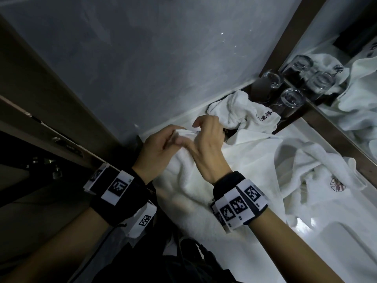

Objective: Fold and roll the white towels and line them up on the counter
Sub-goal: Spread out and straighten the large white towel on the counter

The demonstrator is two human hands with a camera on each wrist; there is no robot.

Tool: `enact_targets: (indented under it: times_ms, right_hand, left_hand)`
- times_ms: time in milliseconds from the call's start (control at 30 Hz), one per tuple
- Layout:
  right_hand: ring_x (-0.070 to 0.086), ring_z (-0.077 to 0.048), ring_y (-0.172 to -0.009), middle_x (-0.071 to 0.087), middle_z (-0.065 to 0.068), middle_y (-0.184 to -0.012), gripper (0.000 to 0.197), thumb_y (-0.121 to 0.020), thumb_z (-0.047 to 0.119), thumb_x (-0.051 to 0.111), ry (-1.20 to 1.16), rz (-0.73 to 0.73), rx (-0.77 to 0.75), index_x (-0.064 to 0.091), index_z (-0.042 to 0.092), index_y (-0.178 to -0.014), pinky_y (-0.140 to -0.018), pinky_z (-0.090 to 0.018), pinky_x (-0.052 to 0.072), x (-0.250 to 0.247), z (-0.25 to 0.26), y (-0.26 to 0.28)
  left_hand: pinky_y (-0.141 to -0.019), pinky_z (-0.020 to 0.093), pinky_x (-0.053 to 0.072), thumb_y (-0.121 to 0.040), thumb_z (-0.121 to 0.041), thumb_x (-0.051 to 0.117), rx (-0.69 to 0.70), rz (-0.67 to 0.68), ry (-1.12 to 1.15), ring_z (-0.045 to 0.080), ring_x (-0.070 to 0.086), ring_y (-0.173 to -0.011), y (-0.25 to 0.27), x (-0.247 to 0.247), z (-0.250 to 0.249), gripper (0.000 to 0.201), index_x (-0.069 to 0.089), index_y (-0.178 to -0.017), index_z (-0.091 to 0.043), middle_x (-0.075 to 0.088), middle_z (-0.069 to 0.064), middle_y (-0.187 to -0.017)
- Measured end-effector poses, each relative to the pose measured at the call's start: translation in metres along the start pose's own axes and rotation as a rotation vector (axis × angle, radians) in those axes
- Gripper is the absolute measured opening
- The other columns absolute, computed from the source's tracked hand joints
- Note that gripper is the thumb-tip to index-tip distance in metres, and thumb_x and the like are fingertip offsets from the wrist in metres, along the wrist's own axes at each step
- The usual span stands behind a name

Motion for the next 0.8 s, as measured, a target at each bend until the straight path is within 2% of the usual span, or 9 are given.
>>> enact_targets:
  times_ms: [67,133,200,300,433,533,633,733,800]
  right_hand:
    - [0.038,-0.016,-0.097,0.043,0.0,-0.102,0.059,-0.081,0.056,0.055,0.11,0.089,-0.054,0.047,0.008,-0.114,-0.084,-0.021,0.018,0.008,-0.006,0.004]
    - [0.043,-0.021,-0.101,0.05,-0.005,-0.101,0.075,-0.073,0.07,0.041,0.215,0.134,-0.083,0.049,0.006,-0.113,-0.088,-0.024,0.017,0.007,-0.015,0.005]
    - [0.047,-0.027,-0.093,0.054,-0.01,-0.094,0.079,-0.071,0.071,0.035,0.251,0.145,-0.096,0.053,0.002,-0.104,-0.084,-0.025,0.019,0.002,-0.026,0.002]
    - [0.051,-0.032,-0.083,0.057,-0.016,-0.087,0.061,-0.076,0.056,0.057,0.269,0.176,-0.048,0.054,-0.002,-0.096,-0.074,-0.026,0.023,-0.006,-0.051,-0.004]
    - [0.055,-0.034,-0.09,0.06,-0.017,-0.096,0.041,-0.083,0.029,0.067,0.466,0.198,-0.055,0.055,-0.001,-0.108,-0.08,-0.036,0.033,-0.017,-0.086,-0.002]
    - [0.058,-0.036,-0.083,0.063,-0.018,-0.088,0.027,-0.083,0.019,0.066,0.514,0.153,-0.051,0.06,-0.002,-0.1,-0.077,-0.039,0.038,-0.033,-0.101,0.0]
    - [0.057,-0.036,-0.08,0.064,-0.017,-0.083,0.025,-0.089,0.026,0.059,0.511,0.097,0.041,0.06,0.001,-0.093,-0.074,-0.037,0.035,-0.054,-0.116,0.001]
    - [0.057,-0.032,-0.077,0.063,-0.013,-0.077,0.028,-0.092,0.033,0.052,0.474,0.12,0.053,0.056,0.006,-0.087,-0.064,-0.031,0.029,-0.062,-0.12,0.005]
    - [0.057,-0.029,-0.075,0.063,-0.01,-0.073,0.026,-0.092,0.036,0.051,0.451,0.151,0.028,0.057,0.011,-0.091,-0.061,-0.03,0.029,-0.062,-0.115,0.005]
  left_hand:
    - [-0.077,0.01,0.044,-0.09,-0.012,0.053,0.045,-0.013,0.011,-0.004,0.057,-0.082,-0.002,-0.001,-0.005,0.009,0.059,-0.096,-0.016,0.063,-0.01,-0.085]
    - [-0.072,0.006,0.041,-0.088,-0.018,0.049,0.071,-0.046,0.016,-0.01,0.054,-0.076,-0.003,-0.008,-0.009,0.009,0.057,-0.092,-0.017,0.06,-0.013,-0.081]
    - [-0.068,0.006,0.04,-0.086,-0.019,0.048,0.073,-0.062,0.073,-0.01,0.052,-0.071,-0.004,-0.014,-0.011,0.008,0.055,-0.086,-0.023,0.057,-0.012,-0.076]
    - [-0.067,0.009,0.04,-0.087,-0.019,0.048,0.106,-0.066,0.129,-0.006,0.05,-0.071,-0.004,-0.02,-0.017,0.008,0.053,-0.085,-0.025,0.054,-0.009,-0.076]
    - [-0.068,0.011,0.039,-0.087,-0.019,0.047,0.112,-0.132,0.098,-0.003,0.048,-0.073,-0.005,-0.031,-0.014,0.008,0.052,-0.09,-0.013,0.052,-0.006,-0.078]
    - [-0.064,0.009,0.037,-0.086,-0.019,0.047,0.115,-0.185,-0.074,-0.003,0.046,-0.068,-0.004,-0.042,-0.008,0.01,0.051,-0.091,-0.013,0.051,-0.007,-0.075]
    - [-0.062,0.019,0.032,-0.087,-0.017,0.047,0.125,-0.195,-0.32,0.008,0.047,-0.073,-0.005,-0.049,-0.001,0.017,0.055,-0.096,-0.005,0.052,0.002,-0.078]
    - [-0.064,0.022,0.031,-0.087,-0.006,0.053,0.05,-0.076,-0.534,0.022,0.049,-0.074,-0.011,-0.048,0.015,0.014,0.054,-0.1,-0.004,0.051,0.004,-0.085]
    - [-0.064,0.026,0.032,-0.08,-0.007,0.05,0.065,-0.006,-0.692,0.027,0.05,-0.071,-0.012,-0.045,0.016,0.014,0.057,-0.092,-0.006,0.051,0.005,-0.081]
Point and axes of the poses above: each hand's wrist, its own y-axis away from the middle knuckle, its own x-axis out of the palm, z = x × y, the point moved 9 cm from there along -y, towards the middle knuckle
